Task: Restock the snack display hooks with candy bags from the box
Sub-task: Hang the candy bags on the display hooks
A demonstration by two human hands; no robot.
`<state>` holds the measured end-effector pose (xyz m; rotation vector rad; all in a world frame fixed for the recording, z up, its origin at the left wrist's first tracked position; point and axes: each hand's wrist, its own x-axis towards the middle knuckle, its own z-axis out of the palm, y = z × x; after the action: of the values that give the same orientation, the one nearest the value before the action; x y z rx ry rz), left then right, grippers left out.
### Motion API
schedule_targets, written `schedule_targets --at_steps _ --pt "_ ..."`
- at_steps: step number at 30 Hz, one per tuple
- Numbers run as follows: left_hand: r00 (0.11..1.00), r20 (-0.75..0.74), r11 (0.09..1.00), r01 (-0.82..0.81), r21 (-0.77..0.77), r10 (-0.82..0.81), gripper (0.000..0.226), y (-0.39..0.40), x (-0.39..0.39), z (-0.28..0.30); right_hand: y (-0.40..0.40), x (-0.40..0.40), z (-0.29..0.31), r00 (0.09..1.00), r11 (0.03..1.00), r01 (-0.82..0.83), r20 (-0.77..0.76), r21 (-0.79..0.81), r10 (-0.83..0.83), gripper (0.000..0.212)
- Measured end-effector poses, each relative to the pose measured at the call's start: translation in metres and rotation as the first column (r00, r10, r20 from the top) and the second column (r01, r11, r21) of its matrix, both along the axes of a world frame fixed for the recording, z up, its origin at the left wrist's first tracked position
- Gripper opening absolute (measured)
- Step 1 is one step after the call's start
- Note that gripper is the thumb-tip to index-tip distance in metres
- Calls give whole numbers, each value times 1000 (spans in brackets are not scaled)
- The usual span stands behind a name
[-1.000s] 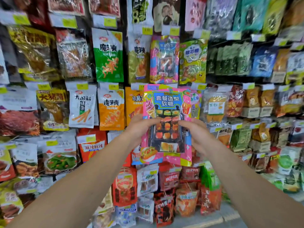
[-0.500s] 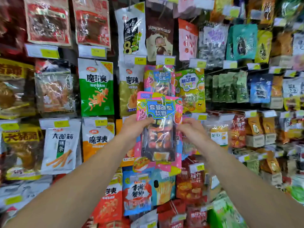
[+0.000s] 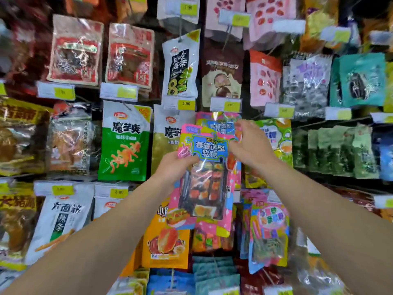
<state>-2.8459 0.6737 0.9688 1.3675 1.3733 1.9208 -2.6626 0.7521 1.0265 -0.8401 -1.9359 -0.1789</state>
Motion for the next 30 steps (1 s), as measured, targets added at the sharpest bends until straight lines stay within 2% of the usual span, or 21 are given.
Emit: schedule_targets --at_steps 4,7,13,16,19,22,28,30 --pt "998 -3 997 -69 18 69 22 18 -1 19 25 0 28 990 984 44 121 174 -66 60" --pt "996 -13 995 -92 32 93 7 29 4 32 41 -1 45 986 973 57 141 224 -90 63" --pt "988 -14 984 -152 92 154 9 53 9 42 75 -5 68 977 977 58 189 206 -98 76" --pt "988 -40 984 -142 111 148 5 62 10 44 87 -4 72 982 975 40 171 217 -78 68" --pt "985 -55 983 -159 96 164 6 72 12 44 92 -2 79 997 958 -35 72 286 15 47" --pt "986 -22 979 -161 126 165 3 78 18 48 90 0 91 994 959 -93 -26 269 104 30" --pt "985 -31 979 -165 119 170 17 94 28 66 93 4 99 989 969 -115 -67 220 133 25" --pt "984 -33 981 -173 87 176 14 99 29 70 94 3 98 989 967 -113 -68 227 132 25"
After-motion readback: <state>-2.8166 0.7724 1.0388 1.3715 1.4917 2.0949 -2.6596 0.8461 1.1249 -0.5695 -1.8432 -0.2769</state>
